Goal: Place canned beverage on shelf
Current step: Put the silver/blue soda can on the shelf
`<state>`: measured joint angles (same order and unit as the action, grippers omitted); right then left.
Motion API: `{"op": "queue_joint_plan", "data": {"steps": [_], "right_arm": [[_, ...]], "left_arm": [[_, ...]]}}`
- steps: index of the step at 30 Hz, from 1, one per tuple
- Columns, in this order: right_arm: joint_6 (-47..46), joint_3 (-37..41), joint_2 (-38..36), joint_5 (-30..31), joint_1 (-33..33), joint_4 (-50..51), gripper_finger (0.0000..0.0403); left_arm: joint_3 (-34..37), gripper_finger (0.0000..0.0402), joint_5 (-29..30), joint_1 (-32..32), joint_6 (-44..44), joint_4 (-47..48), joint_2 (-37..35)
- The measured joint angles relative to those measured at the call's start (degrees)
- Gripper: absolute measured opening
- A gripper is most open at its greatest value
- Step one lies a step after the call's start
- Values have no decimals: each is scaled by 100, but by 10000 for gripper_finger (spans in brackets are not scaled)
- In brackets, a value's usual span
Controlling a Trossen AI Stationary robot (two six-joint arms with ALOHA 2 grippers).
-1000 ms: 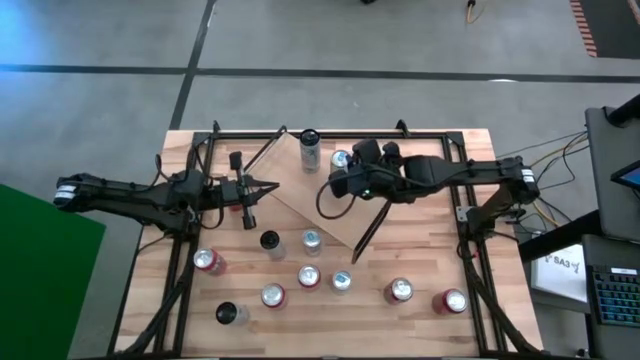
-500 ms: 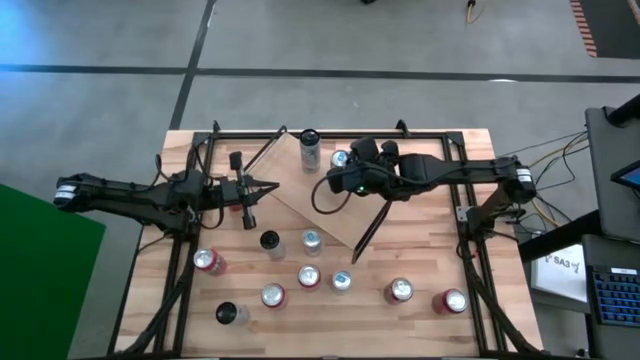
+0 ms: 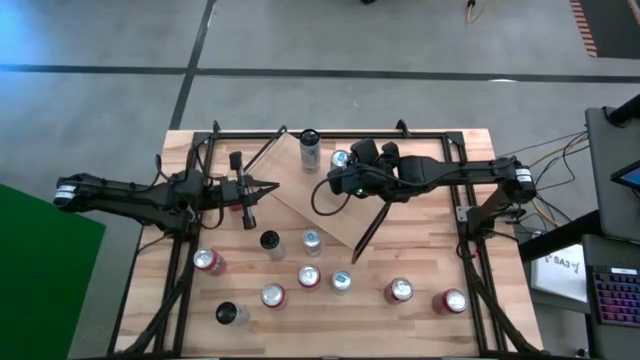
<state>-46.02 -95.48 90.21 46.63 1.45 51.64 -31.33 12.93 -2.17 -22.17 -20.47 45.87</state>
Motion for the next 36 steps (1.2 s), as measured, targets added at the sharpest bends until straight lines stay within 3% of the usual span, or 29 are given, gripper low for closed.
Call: {"op": "queue_joint_plan", "data": {"steps": [21, 26, 36], "right_arm": [[-84, 15, 1, 27, 14, -20, 9], [-79, 10, 19, -475, -112, -99, 9], [-132, 8, 24, -509, -111, -105, 9]], "left_arm": [[-2, 0, 2, 0, 0, 4, 0], [-2, 0, 2, 0, 0, 4, 0], [-2, 0, 2, 0, 0, 4, 0]]}}
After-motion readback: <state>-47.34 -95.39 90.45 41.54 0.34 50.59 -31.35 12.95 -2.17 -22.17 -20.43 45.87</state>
